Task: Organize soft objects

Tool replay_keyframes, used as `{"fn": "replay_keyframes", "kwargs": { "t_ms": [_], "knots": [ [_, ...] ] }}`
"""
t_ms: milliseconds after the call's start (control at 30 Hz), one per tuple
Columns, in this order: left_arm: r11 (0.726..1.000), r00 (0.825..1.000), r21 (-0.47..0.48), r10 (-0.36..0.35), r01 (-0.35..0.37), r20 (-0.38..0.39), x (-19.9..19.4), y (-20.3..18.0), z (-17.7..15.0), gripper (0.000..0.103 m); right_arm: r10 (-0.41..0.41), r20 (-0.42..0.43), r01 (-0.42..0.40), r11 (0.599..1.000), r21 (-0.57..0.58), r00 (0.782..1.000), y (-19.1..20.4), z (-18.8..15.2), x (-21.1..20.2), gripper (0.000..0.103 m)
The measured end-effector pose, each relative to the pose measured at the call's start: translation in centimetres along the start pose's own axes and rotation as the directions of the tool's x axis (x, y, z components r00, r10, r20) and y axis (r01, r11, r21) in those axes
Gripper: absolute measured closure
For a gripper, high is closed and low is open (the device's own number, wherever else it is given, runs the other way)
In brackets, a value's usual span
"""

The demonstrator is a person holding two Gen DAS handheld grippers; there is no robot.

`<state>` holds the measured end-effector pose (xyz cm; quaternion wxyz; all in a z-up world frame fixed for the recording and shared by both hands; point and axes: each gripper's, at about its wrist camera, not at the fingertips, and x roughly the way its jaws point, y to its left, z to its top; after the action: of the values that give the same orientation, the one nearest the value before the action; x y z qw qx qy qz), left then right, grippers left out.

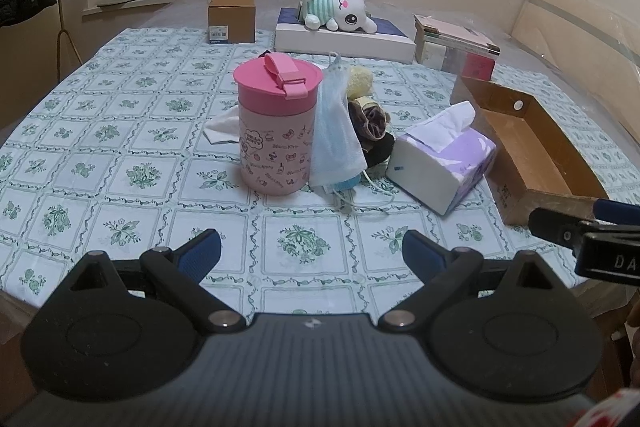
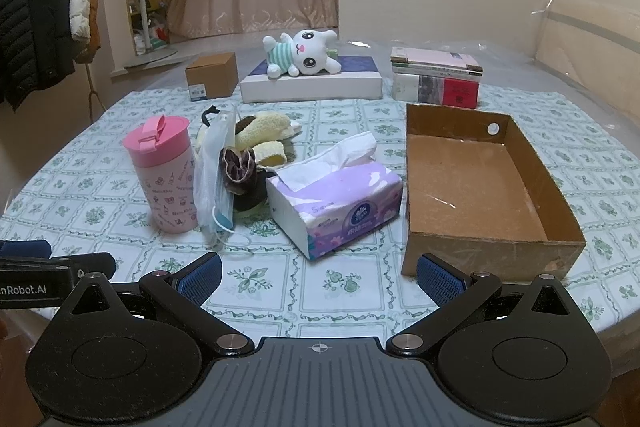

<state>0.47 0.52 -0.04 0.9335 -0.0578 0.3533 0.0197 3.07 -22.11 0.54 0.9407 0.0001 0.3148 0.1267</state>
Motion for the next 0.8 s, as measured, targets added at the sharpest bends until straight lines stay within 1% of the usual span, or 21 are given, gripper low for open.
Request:
{"fn": "replay_keyframes", "kwargs": {
  "t_ms": [267, 467, 533, 600, 800],
  "knots": [
    [1.000, 1.000, -0.007, -0.001, 0.001, 0.007, 2.0, 1.4, 1.3, 0.007, 0.015, 0.008, -0.015, 0.999, -0.037, 1.000, 0.2, 1.3, 2.4, 0.000],
    [1.000, 1.000, -0.021, -0.008, 0.008, 0.001, 4.4, 2.1, 2.2, 0.007, 0.057, 0.018, -0.055, 0.994, -0.090, 0.998, 0.6, 2.6, 5.4, 0.001],
    [1.000, 1.000, -0.018, -0.005, 0.005, 0.002, 5.2, 2.2, 2.5, 0.008, 0.076, 0.020, -0.074, 0.991, -0.111, 0.997, 0.9, 3.2, 6.6, 0.002],
    [1.000, 1.000, -0.020, -0.006, 0.006, 0.001, 6.0, 2.3, 2.7, 0.012, 0.099, 0.013, -0.096, 0.987, -0.132, 0.995, 1.2, 3.8, 7.9, 0.011],
    [0.999, 1.000, -0.031, -0.010, 0.010, -0.001, 7.9, 2.8, 3.0, 0.015, 0.164, -0.013, -0.164, 0.973, -0.160, 0.986, 2.4, 5.1, 12.1, 0.026]
  ]
}}
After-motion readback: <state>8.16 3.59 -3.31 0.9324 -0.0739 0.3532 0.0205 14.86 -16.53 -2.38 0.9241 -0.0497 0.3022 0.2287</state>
